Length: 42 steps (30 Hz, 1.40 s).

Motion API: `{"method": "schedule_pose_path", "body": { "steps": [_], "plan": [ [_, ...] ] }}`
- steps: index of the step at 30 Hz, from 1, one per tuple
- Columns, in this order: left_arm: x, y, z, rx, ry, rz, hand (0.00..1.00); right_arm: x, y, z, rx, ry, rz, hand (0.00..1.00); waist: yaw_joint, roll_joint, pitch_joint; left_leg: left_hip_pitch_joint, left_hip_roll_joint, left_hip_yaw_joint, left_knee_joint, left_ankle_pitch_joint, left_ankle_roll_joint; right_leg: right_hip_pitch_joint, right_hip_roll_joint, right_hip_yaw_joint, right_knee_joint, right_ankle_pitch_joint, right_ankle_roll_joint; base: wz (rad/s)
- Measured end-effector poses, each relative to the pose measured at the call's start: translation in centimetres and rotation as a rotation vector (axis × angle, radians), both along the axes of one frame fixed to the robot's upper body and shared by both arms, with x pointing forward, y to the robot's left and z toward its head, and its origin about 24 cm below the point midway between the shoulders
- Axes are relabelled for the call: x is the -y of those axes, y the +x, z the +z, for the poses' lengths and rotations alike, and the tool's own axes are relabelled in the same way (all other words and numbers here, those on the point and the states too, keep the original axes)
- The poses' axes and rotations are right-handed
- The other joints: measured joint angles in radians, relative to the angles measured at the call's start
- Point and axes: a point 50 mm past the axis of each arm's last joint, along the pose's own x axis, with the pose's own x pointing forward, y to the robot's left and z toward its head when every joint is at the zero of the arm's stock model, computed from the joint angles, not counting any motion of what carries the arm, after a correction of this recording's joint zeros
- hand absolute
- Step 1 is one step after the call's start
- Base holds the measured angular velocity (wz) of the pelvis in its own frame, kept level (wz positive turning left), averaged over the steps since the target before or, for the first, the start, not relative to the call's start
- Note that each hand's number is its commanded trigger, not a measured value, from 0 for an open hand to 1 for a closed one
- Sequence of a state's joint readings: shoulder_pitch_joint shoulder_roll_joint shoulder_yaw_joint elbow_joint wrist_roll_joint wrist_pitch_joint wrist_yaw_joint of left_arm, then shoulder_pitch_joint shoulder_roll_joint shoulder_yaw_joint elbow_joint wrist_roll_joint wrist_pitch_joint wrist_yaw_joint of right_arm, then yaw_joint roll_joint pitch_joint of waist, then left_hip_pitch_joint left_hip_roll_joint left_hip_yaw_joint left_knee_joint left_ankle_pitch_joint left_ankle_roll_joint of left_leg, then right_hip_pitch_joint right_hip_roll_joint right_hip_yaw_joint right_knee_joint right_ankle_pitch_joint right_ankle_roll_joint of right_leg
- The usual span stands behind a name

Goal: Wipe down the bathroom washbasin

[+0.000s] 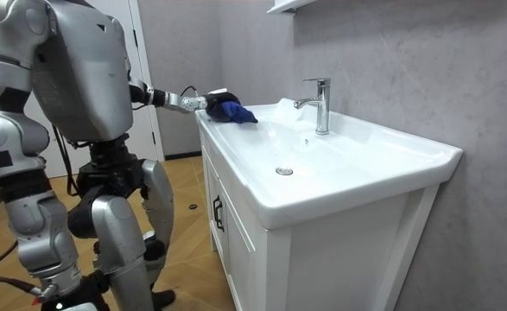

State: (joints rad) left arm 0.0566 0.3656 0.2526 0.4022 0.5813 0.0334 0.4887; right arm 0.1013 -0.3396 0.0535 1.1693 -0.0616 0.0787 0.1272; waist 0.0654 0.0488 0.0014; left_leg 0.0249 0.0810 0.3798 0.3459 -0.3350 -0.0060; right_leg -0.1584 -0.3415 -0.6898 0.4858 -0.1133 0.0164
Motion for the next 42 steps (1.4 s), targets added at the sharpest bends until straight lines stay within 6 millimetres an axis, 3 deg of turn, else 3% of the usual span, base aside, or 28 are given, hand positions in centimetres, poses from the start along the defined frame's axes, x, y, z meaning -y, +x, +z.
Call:
{"method": "schedule_pose_path", "body": {
  "steps": [13,38,42],
  "plan": [
    [0.9,1.0,2.0,0.131,0.033,-0.071,0.0,0.1,-0.3,0.0,0.017,-0.006,-0.02,0.0,-0.006,0.007,0.0036,-0.002,-0.005,-0.006,-0.001,-0.001,0.003,0.0,-0.004,-0.001,-0.001,0.002,0.004,0.02],
    [1.1,1.0,2.2,0.166,0.035,-0.09,0.0,-0.5,-0.6,-0.4,0.005,0.01,-0.026,0.0,-0.006,-0.002,0.0053,0.001,-0.006,-0.003,-0.001,-0.001,0.003,0.0,-0.004,0.001,0.0,0.002,0.004,0.0],
    [1.3,1.1,1.8,0.189,-0.076,-0.08,0.0,-0.5,-0.6,-0.4,0.003,0.01,-0.018,0.0,-0.005,-0.004,0.0048,-0.001,-0.006,-0.005,-0.001,-0.002,0.004,0.0,-0.005,0.004,0.001,0.002,0.004,0.0]
  ]
}}
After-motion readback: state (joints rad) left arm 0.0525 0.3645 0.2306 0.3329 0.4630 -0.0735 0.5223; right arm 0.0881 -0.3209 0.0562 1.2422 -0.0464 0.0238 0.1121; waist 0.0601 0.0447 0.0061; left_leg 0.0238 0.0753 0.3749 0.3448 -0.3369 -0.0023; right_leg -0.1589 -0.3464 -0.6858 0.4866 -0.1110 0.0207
